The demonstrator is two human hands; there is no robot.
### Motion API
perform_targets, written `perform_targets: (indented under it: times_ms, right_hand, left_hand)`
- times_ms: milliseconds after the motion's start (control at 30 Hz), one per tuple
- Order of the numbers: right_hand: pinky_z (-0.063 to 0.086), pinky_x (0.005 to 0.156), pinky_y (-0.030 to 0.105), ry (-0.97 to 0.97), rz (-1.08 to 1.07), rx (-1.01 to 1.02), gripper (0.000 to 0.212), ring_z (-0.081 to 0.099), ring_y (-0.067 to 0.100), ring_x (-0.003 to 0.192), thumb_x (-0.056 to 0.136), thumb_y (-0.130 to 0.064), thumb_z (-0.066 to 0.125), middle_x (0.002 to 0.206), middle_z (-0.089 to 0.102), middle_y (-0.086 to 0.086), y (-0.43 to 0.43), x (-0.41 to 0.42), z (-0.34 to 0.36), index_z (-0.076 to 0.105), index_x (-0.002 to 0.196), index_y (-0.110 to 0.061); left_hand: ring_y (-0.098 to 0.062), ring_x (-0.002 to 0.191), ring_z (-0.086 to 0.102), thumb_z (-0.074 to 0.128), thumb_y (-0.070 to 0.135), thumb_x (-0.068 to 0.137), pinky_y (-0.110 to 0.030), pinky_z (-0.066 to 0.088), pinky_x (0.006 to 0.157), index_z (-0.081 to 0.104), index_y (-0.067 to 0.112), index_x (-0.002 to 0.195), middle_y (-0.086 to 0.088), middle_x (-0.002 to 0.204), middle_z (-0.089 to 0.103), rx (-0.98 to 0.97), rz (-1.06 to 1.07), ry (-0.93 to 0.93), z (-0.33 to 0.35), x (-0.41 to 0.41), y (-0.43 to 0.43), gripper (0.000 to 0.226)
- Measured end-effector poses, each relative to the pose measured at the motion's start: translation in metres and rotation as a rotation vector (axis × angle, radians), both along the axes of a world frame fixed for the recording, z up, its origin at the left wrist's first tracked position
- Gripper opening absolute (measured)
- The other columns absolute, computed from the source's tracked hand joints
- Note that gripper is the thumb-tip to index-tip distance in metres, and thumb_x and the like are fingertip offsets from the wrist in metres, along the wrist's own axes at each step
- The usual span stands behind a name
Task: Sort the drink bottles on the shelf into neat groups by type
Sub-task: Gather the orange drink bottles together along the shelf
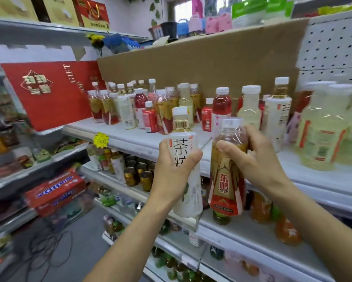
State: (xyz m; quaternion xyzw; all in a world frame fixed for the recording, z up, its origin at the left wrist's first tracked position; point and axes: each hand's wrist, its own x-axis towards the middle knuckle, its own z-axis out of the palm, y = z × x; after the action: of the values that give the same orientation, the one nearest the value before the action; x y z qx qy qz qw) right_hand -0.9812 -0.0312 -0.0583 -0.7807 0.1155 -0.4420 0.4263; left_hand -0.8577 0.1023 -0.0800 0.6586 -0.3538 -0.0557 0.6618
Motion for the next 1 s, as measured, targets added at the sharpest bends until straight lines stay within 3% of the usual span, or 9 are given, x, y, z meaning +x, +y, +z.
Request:
perform_targets:
  times_ms: [167, 300, 433, 533, 667, 800, 867, 1000]
  right_hand:
    - [0.053, 0.071, 0.018, 0.031, 0.033, -0.021, 0.026, 0.065, 0.002, 0.086, 0.085, -0.030, 0.072, 0.092, 0.067, -0.013, 0.013, 0.070, -0.002, 0.061, 0.107, -0.024]
    - [0.052, 0.072, 0.020, 0.041, 0.052, -0.025, 0.030, 0.066, 0.003, 0.088, 0.085, -0.033, 0.071, 0.096, 0.069, -0.010, 0.017, 0.130, -0.002, 0.060, 0.112, -0.023]
    - [0.049, 0.066, 0.010, -0.001, 0.014, -0.062, 0.030, 0.064, -0.002, 0.084, 0.085, -0.034, 0.071, 0.096, 0.067, -0.010, 0.011, 0.193, 0.005, 0.059, 0.111, -0.024]
    - [0.047, 0.065, 0.009, -0.032, -0.041, -0.059, 0.029, 0.063, -0.003, 0.083, 0.086, -0.032, 0.072, 0.097, 0.066, -0.008, 0.001, 0.238, 0.018, 0.059, 0.110, -0.023]
    - [0.053, 0.068, 0.013, -0.065, -0.117, -0.066, 0.036, 0.062, -0.004, 0.086, 0.085, -0.034, 0.072, 0.097, 0.063, -0.012, -0.007, 0.292, 0.033, 0.056, 0.114, -0.020]
    - [0.056, 0.081, 0.036, -0.044, -0.219, -0.075, 0.044, 0.063, 0.007, 0.091, 0.083, -0.040, 0.072, 0.100, 0.063, -0.009, -0.014, 0.334, 0.038, 0.054, 0.118, -0.019]
    - [0.056, 0.083, 0.041, -0.002, -0.266, -0.073, 0.048, 0.062, 0.007, 0.092, 0.081, -0.043, 0.072, 0.100, 0.061, -0.011, -0.016, 0.351, 0.034, 0.053, 0.119, -0.020]
    - [0.056, 0.084, 0.045, 0.051, -0.348, -0.037, 0.052, 0.063, 0.012, 0.093, 0.078, -0.045, 0.074, 0.100, 0.062, -0.009, -0.014, 0.379, 0.021, 0.050, 0.119, -0.022]
  left_hand:
    - [0.000, 0.087, 0.066, 0.073, 0.040, 0.085, -0.023, 0.052, 0.073, 0.047, 0.028, 0.123, 0.010, 0.102, 0.066, 0.032, -0.001, 0.021, -0.005, 0.066, 0.011, 0.047]
    - [-0.001, 0.087, 0.066, 0.073, 0.039, 0.085, -0.023, 0.052, 0.073, 0.047, 0.029, 0.121, 0.010, 0.101, 0.066, 0.056, -0.001, 0.006, -0.006, 0.126, 0.015, 0.046]
    - [-0.009, 0.089, 0.068, 0.074, 0.043, 0.083, -0.033, 0.057, 0.077, 0.049, 0.030, 0.118, 0.008, 0.100, 0.067, 0.055, 0.029, 0.003, -0.005, 0.192, 0.011, 0.045]
    - [-0.008, 0.086, 0.069, 0.074, 0.042, 0.083, -0.030, 0.055, 0.073, 0.050, 0.029, 0.115, 0.006, 0.100, 0.068, 0.048, 0.032, 0.031, 0.004, 0.239, 0.006, 0.042]
    - [-0.012, 0.090, 0.069, 0.074, 0.041, 0.084, -0.037, 0.058, 0.078, 0.051, 0.028, 0.116, 0.004, 0.102, 0.069, 0.037, 0.016, 0.019, 0.014, 0.296, -0.002, 0.041]
    - [-0.009, 0.089, 0.068, 0.074, 0.040, 0.084, -0.031, 0.055, 0.075, 0.051, 0.029, 0.115, 0.007, 0.101, 0.068, -0.001, -0.007, 0.032, 0.021, 0.340, -0.005, 0.040]
    - [-0.006, 0.086, 0.068, 0.074, 0.041, 0.084, -0.030, 0.055, 0.074, 0.050, 0.030, 0.115, 0.008, 0.100, 0.067, -0.003, -0.034, 0.032, 0.023, 0.359, -0.007, 0.040]
    - [-0.010, 0.092, 0.069, 0.074, 0.057, 0.071, -0.042, 0.058, 0.084, 0.052, 0.031, 0.117, 0.008, 0.102, 0.069, -0.005, -0.104, 0.030, 0.023, 0.400, -0.009, 0.057]
